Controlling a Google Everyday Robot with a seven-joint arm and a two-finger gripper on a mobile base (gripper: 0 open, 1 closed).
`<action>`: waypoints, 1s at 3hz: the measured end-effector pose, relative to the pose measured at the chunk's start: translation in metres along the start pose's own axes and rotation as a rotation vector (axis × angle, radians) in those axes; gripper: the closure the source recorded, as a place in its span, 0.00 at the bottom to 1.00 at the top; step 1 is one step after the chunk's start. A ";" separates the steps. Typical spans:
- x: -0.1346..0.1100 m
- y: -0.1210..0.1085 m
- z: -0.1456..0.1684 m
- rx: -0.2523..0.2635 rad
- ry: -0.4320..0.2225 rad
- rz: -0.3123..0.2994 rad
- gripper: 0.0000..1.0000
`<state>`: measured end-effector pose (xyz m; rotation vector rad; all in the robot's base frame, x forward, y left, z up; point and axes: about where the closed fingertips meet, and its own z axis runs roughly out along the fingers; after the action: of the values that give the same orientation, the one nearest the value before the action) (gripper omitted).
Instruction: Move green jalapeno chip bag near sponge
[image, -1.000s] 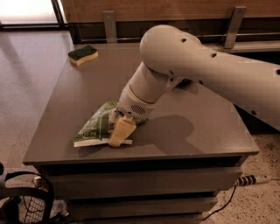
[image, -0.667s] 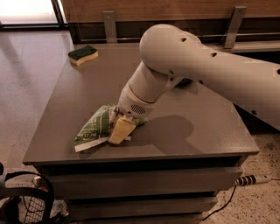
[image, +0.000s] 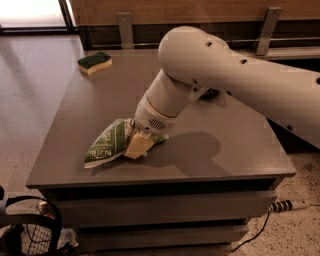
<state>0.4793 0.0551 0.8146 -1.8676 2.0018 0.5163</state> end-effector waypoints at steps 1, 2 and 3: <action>0.000 0.000 0.000 0.000 0.000 0.000 1.00; -0.005 -0.019 -0.016 0.017 0.019 -0.006 1.00; -0.009 -0.066 -0.039 0.027 0.095 -0.028 1.00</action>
Offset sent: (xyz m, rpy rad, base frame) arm 0.1288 -0.0348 0.1046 -0.1321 -0.1081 -0.0204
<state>0.5451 0.0400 0.8515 -1.9350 2.0290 0.3978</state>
